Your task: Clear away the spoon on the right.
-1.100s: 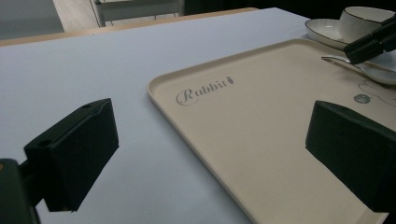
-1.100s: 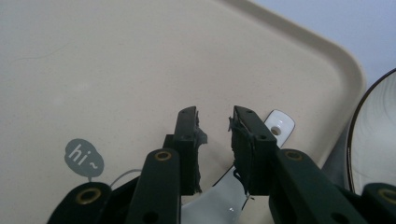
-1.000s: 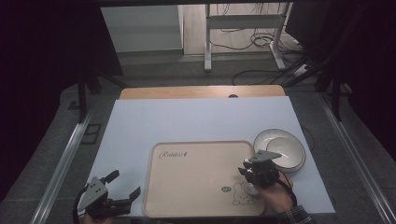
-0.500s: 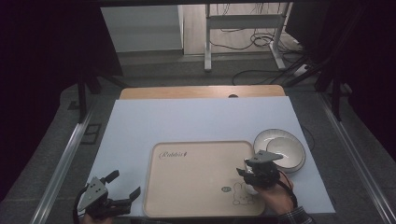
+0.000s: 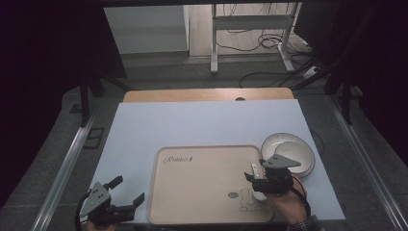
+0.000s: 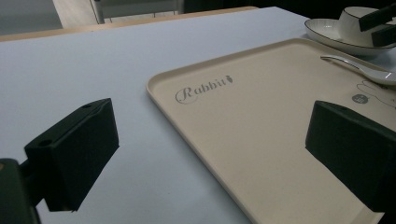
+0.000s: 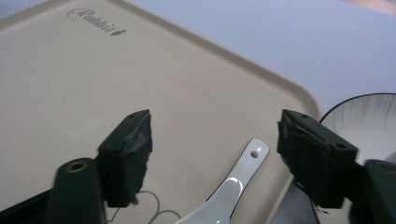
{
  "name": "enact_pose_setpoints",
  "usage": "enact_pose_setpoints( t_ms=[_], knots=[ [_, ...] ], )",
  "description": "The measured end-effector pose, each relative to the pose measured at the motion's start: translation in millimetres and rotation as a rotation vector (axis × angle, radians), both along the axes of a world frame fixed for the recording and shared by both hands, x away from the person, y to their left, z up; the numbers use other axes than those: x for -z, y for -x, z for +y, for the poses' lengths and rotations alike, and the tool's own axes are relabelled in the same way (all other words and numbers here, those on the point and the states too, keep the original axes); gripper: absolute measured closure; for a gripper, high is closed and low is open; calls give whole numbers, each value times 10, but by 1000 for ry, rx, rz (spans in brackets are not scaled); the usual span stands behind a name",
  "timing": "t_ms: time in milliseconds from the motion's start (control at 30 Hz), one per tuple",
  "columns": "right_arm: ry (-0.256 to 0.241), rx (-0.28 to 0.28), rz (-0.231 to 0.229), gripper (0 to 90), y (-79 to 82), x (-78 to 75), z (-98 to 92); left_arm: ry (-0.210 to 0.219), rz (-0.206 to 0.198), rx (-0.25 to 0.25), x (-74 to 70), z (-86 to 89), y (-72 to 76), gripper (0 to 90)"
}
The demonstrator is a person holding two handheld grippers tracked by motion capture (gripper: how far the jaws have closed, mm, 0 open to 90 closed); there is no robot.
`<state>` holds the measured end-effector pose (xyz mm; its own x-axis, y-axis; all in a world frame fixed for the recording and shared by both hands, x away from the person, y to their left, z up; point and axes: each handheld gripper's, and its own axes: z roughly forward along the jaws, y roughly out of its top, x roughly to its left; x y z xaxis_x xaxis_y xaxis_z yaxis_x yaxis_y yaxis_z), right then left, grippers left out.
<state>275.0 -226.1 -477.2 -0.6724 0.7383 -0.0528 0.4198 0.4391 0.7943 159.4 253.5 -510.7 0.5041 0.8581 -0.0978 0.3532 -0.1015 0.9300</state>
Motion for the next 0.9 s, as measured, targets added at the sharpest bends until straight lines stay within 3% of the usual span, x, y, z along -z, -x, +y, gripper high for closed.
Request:
enact_pose_setpoints(
  t_ms=[300,900],
  knots=[
    [-25,-11,-50,124,57,-47,-37,8,8,3,-8,6,2,26],
    [-36,-20,-101,22,199,-137,-133,15,10,1,-11,12,5,28]
  ],
)
